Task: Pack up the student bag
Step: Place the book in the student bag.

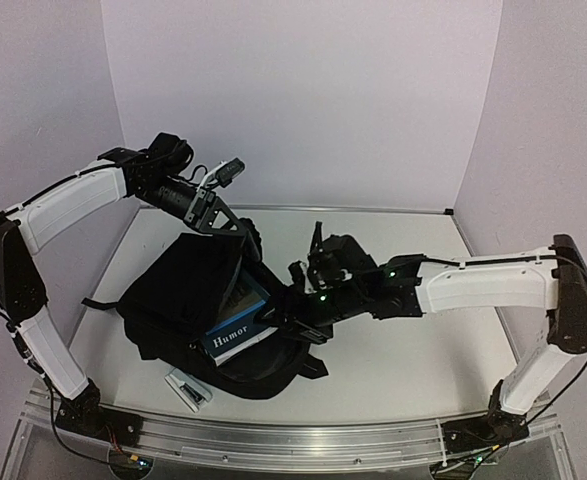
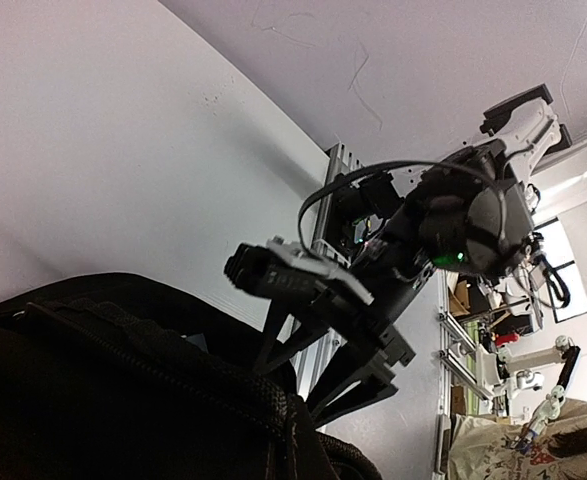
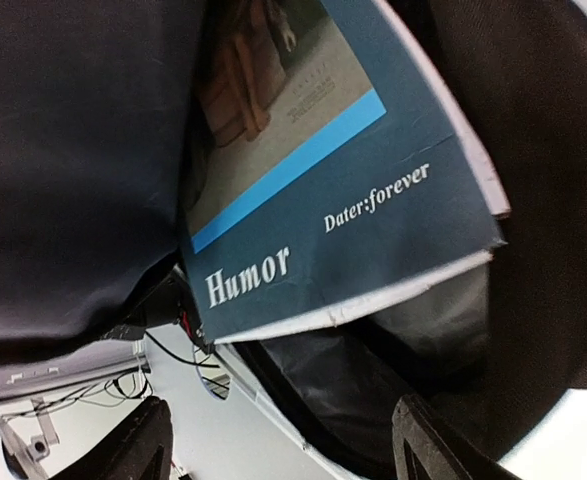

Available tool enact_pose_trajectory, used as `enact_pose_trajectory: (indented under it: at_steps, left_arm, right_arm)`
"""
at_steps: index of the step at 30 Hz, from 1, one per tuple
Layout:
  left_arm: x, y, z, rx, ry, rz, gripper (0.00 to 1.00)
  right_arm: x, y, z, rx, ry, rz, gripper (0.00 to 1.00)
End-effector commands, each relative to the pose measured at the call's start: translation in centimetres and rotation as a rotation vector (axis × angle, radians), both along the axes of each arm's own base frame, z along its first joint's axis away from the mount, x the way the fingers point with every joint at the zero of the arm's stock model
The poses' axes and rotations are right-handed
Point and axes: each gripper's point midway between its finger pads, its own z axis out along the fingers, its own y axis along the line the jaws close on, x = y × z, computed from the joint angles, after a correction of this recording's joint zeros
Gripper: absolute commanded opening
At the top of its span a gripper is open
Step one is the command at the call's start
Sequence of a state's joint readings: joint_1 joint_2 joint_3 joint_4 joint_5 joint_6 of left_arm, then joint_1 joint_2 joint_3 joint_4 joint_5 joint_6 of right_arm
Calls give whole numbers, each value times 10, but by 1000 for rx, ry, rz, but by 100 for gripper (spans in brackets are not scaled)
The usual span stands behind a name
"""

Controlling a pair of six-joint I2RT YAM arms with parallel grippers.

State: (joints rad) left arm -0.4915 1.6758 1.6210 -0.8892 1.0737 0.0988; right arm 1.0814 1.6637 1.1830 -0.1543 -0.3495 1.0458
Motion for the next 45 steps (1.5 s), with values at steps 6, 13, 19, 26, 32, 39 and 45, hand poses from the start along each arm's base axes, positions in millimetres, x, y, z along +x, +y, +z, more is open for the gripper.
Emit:
enact_pose_trajectory:
  at_steps: [6,13,19,26,32,39,45]
  left_arm:
    - [-11,4,33,-86,-81,-26,0]
    - [-12,4,32,-88,-75,-29,0]
    - [-12,3,30,-94,-59,-38,0]
    - [-12,2,27,-96,-43,-45,0]
    - [-9,1,23,-88,-40,-39,0]
    - [-4,7,25,-82,-74,-3,0]
    - [3,17,34,-99,-96,35,0]
  right_arm:
    - [20,40,-26,28,27,-103,67]
    - [35,76,-26,77,-31,-62,58]
    - [56,110,-19,112,-132,-29,46]
    - [88,114,-13,77,-310,-105,43]
    - [98,112,6,81,-426,-110,48]
    - [81,76,23,41,-450,-84,60]
    - [58,33,37,-19,-446,-48,69]
